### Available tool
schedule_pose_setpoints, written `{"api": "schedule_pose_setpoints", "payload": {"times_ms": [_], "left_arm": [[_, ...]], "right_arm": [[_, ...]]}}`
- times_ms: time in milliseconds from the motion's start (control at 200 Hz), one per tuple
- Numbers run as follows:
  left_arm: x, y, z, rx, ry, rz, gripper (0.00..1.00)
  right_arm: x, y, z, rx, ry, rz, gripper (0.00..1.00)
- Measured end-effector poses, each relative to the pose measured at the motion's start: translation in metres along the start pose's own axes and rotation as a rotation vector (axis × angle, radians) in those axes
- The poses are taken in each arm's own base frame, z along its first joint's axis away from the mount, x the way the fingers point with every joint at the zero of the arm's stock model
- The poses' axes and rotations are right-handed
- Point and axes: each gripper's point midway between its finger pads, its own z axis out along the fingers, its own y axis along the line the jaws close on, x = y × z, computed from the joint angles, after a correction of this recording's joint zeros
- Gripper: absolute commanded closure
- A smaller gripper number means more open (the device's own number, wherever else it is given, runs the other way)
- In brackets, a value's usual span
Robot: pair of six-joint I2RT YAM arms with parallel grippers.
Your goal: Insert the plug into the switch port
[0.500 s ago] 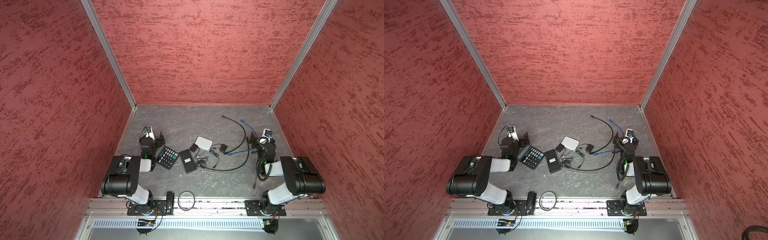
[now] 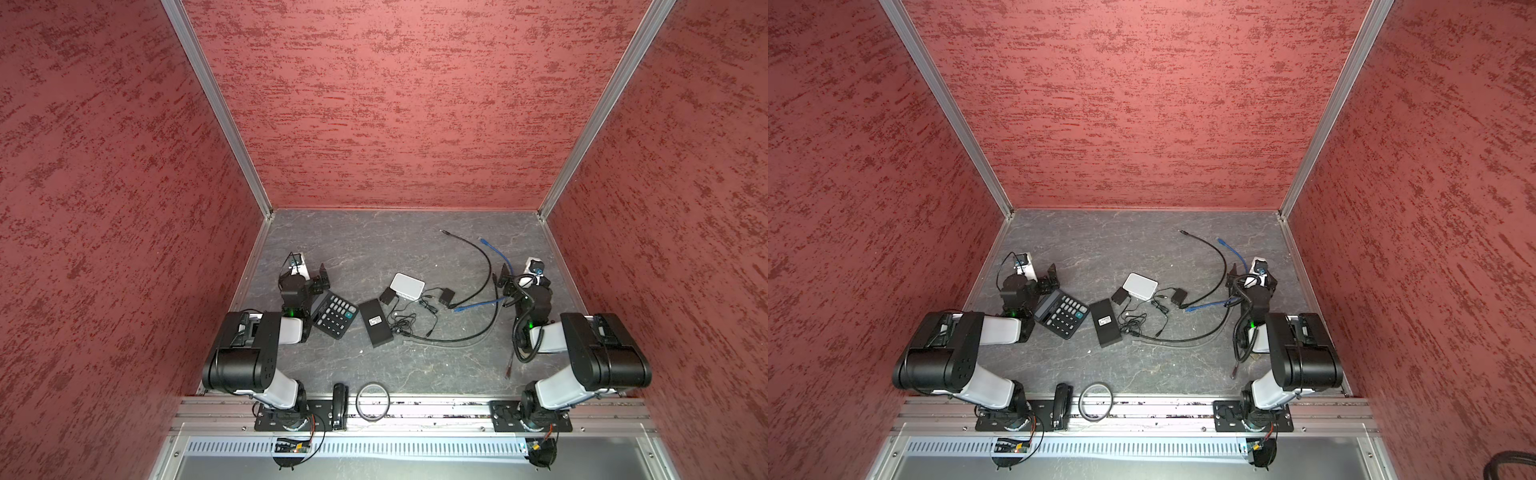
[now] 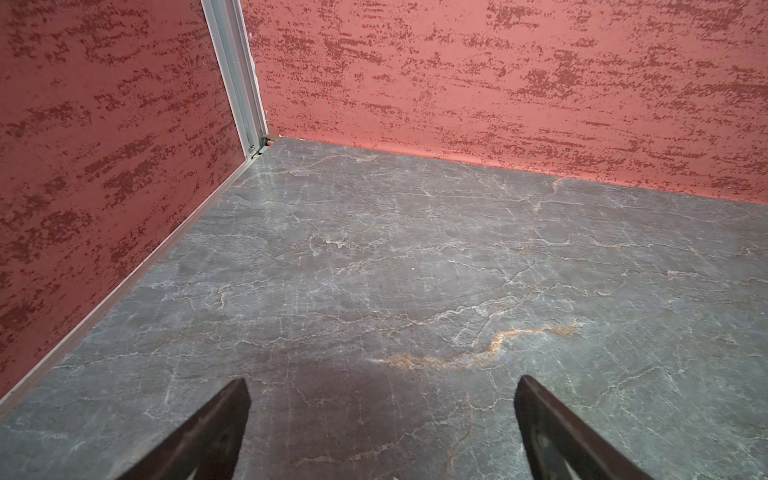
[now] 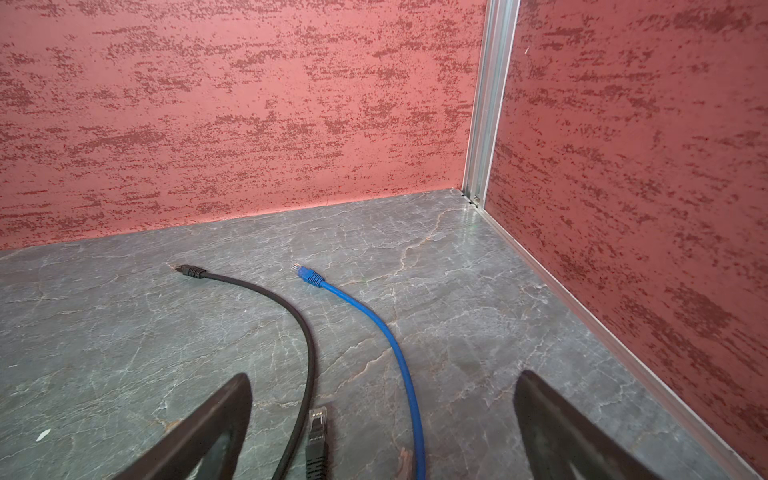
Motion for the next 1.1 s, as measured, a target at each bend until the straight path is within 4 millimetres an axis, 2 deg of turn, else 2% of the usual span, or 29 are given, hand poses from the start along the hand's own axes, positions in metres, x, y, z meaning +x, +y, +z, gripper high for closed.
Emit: {"api": "schedule_pose_setpoints", "payload": {"times_ms": [1102], "left_arm": [[0.0000, 0.0001, 0.0000, 0.000, 0.000, 0.000, 0.00]], "right_arm": [[0.0006, 0.0051, -0.0001, -0.030, 0.004, -0.007, 0.01]]}}
